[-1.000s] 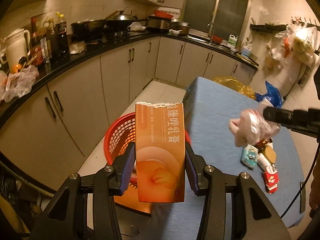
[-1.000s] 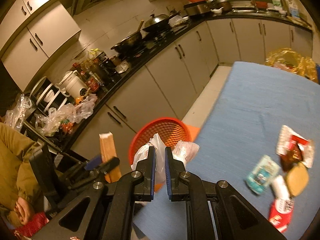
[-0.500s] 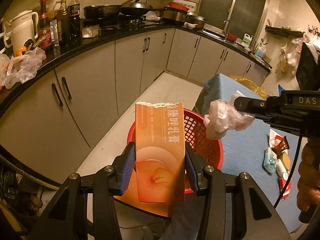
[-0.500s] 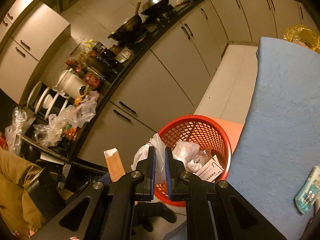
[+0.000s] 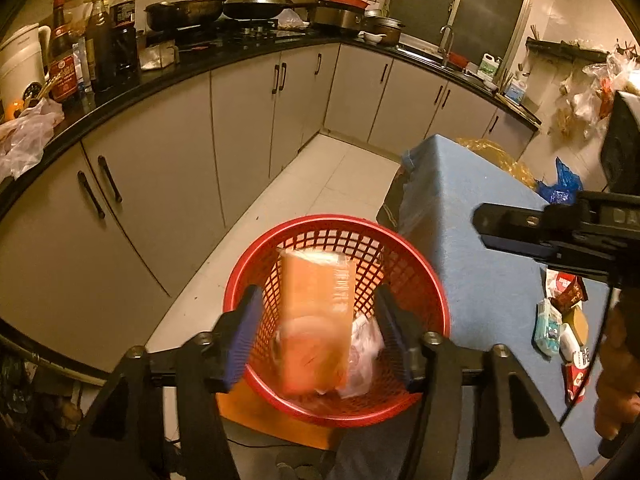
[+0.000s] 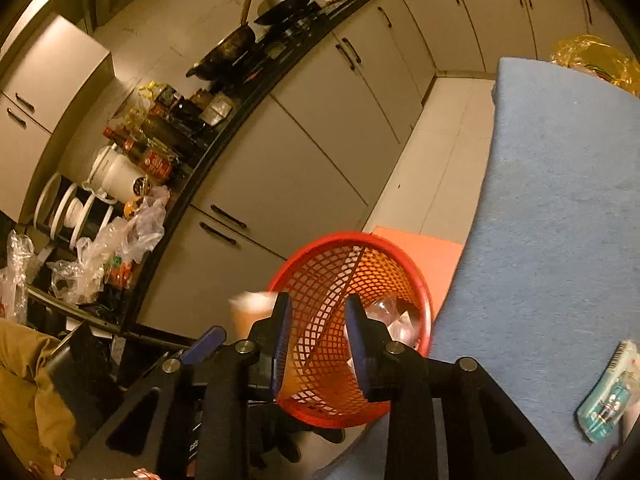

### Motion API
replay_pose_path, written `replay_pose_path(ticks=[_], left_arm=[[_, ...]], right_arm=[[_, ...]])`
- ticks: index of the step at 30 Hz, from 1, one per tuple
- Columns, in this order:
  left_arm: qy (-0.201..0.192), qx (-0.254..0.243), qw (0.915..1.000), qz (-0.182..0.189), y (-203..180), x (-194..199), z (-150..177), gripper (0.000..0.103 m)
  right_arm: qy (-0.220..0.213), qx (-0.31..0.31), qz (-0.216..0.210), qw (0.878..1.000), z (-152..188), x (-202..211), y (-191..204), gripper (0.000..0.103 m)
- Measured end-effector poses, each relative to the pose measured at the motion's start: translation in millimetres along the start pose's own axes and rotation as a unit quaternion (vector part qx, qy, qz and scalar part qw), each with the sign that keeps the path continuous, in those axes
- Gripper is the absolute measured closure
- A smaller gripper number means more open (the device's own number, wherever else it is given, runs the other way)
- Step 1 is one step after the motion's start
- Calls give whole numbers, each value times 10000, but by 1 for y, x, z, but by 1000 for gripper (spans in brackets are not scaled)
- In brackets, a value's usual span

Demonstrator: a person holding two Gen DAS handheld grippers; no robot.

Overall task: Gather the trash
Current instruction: 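Open the right tool over the basket while the left tool releases the orange box into it, then move both tools back over the table toward the remaining trash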

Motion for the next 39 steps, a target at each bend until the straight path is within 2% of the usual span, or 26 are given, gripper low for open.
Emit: replay_pose_path(ticks=[3,7,10,16,21,24,27,31,36,39], left_arm=[[-16,-64,10000,36,-5,1,-1,41],[-109,-144,9998,43,-15,9,-1,40],[-255,-295,9992,94,-30,20,1,40],[-337,-660,9965,393,-78,35,18,38],[-210,-1120,9909,712,-129,40,42,38],[-136,-1422,9853,938,-164,44,55,37],[-106,-1629,9804,1104,-192,49,65,37],[-48,-1972,9720,1274,-225,57,76,34],[97,-2266,9649,1323,-241,62,83,32],[148,-2274,9649,1304,-240,63,83,30]], right_arm=[[-183,79,100,9998,0,23,-3,71],[-513,379,444,9970,10,58,-10,53],[-721,639,800,9921,27,82,-18,48],[-1288,1120,1740,9698,83,143,-53,45],[-1377,779,2404,9577,124,188,-110,45],[-1437,492,2791,9482,147,216,-147,40],[-1441,295,2911,9453,159,230,-173,32],[-1334,255,2916,9469,169,226,-194,29],[-1189,388,2780,9524,164,204,-203,26],[-994,423,2735,9558,156,186,-209,26]])
Point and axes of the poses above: each gripper's, at about its wrist camera, not at the fingertips, and x roughly against the way its jaws point, y to its left, z to its underside, the point moved 7 cm from there along -x, roughly the way its jaws point, and after that the axes turned 3 degrees about -y, right-handed, at the moved point
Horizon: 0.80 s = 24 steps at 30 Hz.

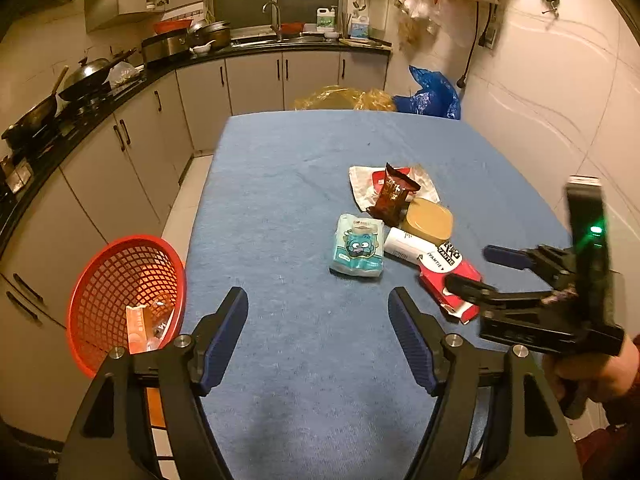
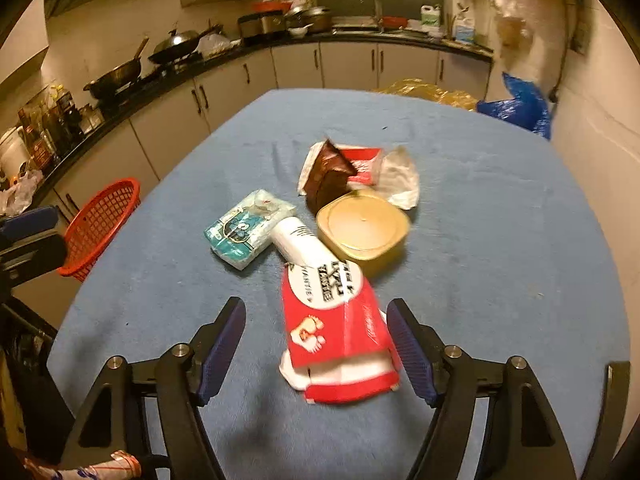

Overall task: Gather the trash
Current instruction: 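Move both tools back over the table toward the remaining trash, then grasp the red-and-white box with the right tool while the left tool grasps the teal wipes pack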

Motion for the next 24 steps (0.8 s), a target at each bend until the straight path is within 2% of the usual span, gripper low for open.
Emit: replay_pose_path(ticks=[2,6,8,11,14,20,22,24], left_arm=[[55,14,10000,18,1,0,0,29],[109,24,9999,42,3,-1,-1,28],[138,6,9999,68,2,-4,-2,28],[200,-10,9998,98,-3,-14,-4,28],[261,-1,9996,145,-7,-27,-9,28],[386,-214,9988,194,-26,-62,-18,27],[444,-298,9984,162,-31,-76,-19,22],[546,-352,9978,114,-34,-92,-20,22]], right_arm=[[58,89,137,9998,0,-7,-1,26],[439,35,253,9987,12,-25,-14,29],[574,-145,27,9982,17,-28,-18,41],[466,-158,-140,9987,16,-19,-18,58],[430,-299,-380,9979,15,-7,-19,66],[102,-584,-600,9964,10,34,-31,67],[-5,-684,-649,9955,5,49,-36,67],[-110,-710,-608,9956,2,64,-42,67]])
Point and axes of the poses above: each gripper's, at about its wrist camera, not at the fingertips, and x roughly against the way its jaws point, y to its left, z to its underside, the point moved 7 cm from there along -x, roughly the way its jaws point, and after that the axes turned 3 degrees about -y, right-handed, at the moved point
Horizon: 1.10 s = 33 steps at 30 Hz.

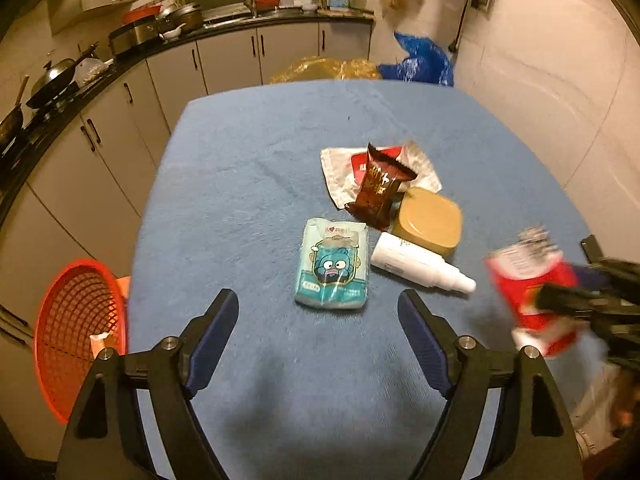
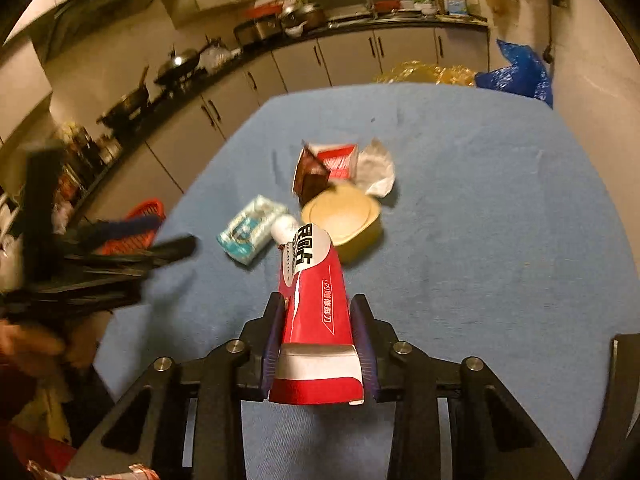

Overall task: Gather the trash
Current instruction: 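Grasp the red-and-white box with the right tool while the left tool grasps the teal wipes pack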

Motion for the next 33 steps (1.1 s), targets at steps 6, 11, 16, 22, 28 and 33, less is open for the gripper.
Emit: replay_pose_path(ticks=[6,11,16,22,28,33], left_arm=[[245,-187,9991,-281,0,-43,-3,22],[345,-250,9987,-277,-1,-70,-5,22],[282,-50,9993,-229,0,-91,-10,24],[49,-10,9999,-158,-5,-86,-5,85],[-109,112,9999,-30,-2,-53,14,92],[-369,350,9987,-1,6,-8,19,92]], right_arm=[[-301,-147,245,9991,-9,47,-18,67],[-444,-231,488,9976,-11,80,-33,67],[-489,-334,652,9961,-11,96,-38,67],[-429,-325,605,9967,-12,88,-27,67],[-298,-203,441,9984,-14,59,-8,67],[-204,-93,254,9994,-19,40,15,67]])
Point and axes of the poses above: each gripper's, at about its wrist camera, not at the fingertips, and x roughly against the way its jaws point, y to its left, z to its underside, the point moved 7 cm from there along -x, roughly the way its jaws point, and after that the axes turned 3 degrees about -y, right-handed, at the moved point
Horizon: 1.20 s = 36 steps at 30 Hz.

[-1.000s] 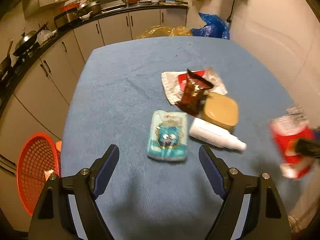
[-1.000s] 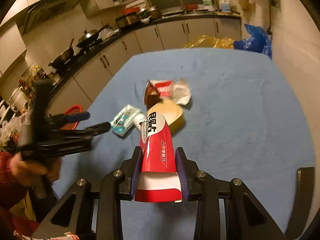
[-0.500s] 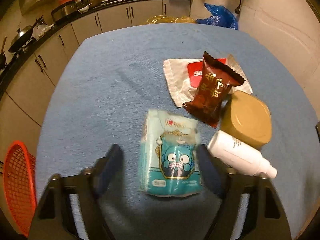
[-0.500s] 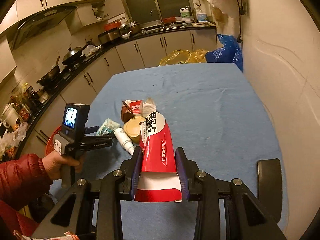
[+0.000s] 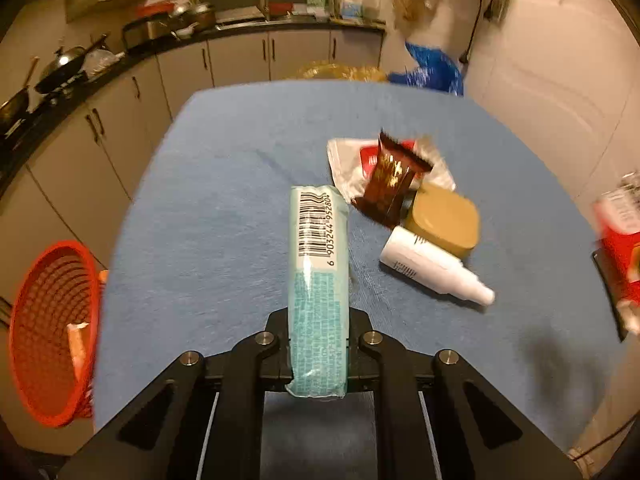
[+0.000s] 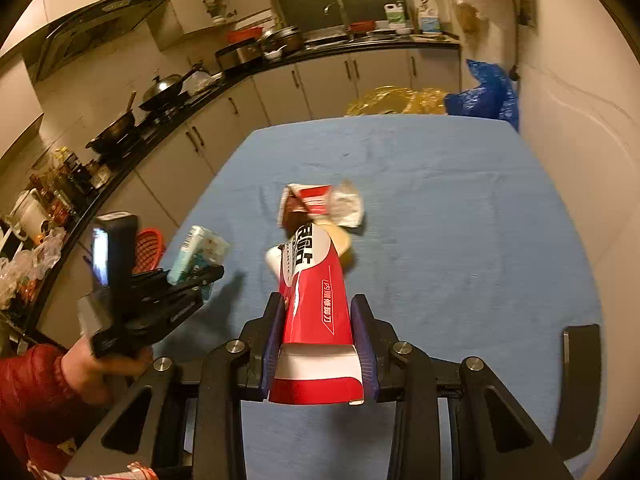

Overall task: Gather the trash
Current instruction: 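Grasp the red-and-white box with the right tool while the left tool grasps the teal wipes pack, then carry the red box and teal wipes pack with both tools over the red wastebasket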

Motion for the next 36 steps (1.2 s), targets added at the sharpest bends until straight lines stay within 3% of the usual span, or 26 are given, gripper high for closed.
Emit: replay_pose_path(ticks=[12,36], left_arm=[[-627,146,9974,-321,24,74,-24,92],[-757,621,9902,-997,77,123,5,92]], right_arm=[[32,473,-596,9971,-9,-26,62,67],[-6,785,-1182,9899,-20,-41,117,67]])
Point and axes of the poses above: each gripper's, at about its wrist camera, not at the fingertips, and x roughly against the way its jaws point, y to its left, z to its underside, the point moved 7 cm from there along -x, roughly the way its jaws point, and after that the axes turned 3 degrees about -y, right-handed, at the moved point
